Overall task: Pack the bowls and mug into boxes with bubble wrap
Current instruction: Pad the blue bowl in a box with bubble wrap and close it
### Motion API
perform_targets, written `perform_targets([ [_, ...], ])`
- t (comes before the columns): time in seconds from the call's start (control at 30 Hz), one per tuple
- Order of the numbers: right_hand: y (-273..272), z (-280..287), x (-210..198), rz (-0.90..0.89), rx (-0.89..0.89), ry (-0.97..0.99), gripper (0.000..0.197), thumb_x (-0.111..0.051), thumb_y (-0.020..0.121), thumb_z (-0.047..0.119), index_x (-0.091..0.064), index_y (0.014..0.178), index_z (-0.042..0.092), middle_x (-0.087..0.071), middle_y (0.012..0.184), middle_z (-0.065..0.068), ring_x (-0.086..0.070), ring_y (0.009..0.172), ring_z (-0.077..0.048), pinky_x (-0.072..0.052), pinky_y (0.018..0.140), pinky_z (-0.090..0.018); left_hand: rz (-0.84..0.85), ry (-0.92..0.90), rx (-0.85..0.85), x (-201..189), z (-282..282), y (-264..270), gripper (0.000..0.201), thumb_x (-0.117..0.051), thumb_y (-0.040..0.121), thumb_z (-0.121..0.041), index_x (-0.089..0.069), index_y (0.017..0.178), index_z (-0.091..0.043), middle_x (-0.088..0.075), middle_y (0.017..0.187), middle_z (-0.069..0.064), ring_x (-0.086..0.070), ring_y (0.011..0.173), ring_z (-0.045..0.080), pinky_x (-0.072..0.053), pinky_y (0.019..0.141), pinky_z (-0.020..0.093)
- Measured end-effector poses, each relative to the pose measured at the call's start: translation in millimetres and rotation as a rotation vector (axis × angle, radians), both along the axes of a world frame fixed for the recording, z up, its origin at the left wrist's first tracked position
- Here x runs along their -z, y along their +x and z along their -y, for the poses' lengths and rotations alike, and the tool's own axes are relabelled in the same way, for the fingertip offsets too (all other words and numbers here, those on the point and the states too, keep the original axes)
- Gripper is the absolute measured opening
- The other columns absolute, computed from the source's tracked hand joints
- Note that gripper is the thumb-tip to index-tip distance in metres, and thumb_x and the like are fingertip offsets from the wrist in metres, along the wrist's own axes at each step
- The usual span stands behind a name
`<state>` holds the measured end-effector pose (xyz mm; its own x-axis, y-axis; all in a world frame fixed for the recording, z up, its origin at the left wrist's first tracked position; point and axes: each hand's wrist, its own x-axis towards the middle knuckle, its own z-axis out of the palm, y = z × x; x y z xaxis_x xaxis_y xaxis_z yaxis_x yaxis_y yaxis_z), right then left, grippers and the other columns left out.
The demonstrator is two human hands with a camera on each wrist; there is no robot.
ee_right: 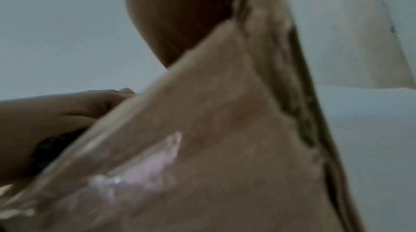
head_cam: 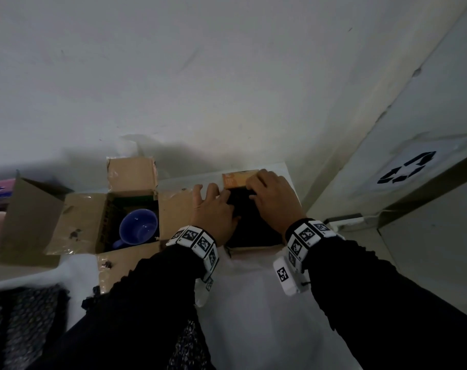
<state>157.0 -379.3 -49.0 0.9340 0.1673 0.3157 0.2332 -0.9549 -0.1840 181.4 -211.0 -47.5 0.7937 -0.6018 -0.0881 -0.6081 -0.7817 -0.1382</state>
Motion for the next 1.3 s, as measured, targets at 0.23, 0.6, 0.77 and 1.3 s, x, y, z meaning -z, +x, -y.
perform_targets([
  [0.23,-0.4,4.6,5.2,-0.117,-0.125,-0.053,0.025,-0.047,0.084,0.022,-0.065,0.097,0.012,-0.061,0.109,-0.008,-0.059,0.086,-0.029,-0.042,0.069,-0.037,0.075,-0.214,-0.028,-0.4,-1.4,-5.9,0.034,-0.045,0.085,-0.047,-0.071,0.083,-0.025,-0.065,0.093,-0.012,-0.046,0.113,0.026,-0.014,0.102,0.055],
  [0.6,-6.4,-2.8,6.3,-0.287,0.006,-0.38,0.026,-0.042,0.091,0.029,-0.063,0.081,0.017,-0.068,0.079,-0.003,-0.06,0.077,-0.028,-0.024,0.089,-0.044,0.022,-0.255,0.04,11.0,-10.1,-2.6,0.041,-0.038,0.084,-0.037,-0.061,0.117,-0.03,-0.064,0.115,-0.013,-0.041,0.129,0.026,-0.002,0.108,0.06],
  [0.77,-12.9,1.3,15.1,-0.233,0.081,-0.391,0.018,-0.056,0.082,0.028,-0.061,0.093,0.015,-0.069,0.079,-0.005,-0.06,0.083,-0.029,-0.028,0.083,-0.043,-0.032,-0.041,0.094,-0.2,-1.8,3.6,0.05,-0.032,0.079,-0.043,-0.058,0.118,-0.027,-0.063,0.116,-0.007,-0.037,0.128,0.031,0.011,0.106,0.067],
  [1.3,-32.0,9.3,-5.3,-0.281,0.11,-0.387,0.033,-0.039,0.098,0.039,-0.063,0.087,0.019,-0.07,0.083,0.001,-0.043,0.122,-0.029,-0.004,0.106,-0.054,0.114,-0.247,0.118,-5.7,-3.6,-19.4,0.035,-0.044,0.092,-0.048,-0.06,0.073,-0.024,-0.068,0.078,-0.007,-0.054,0.102,0.024,-0.026,0.1,0.052],
])
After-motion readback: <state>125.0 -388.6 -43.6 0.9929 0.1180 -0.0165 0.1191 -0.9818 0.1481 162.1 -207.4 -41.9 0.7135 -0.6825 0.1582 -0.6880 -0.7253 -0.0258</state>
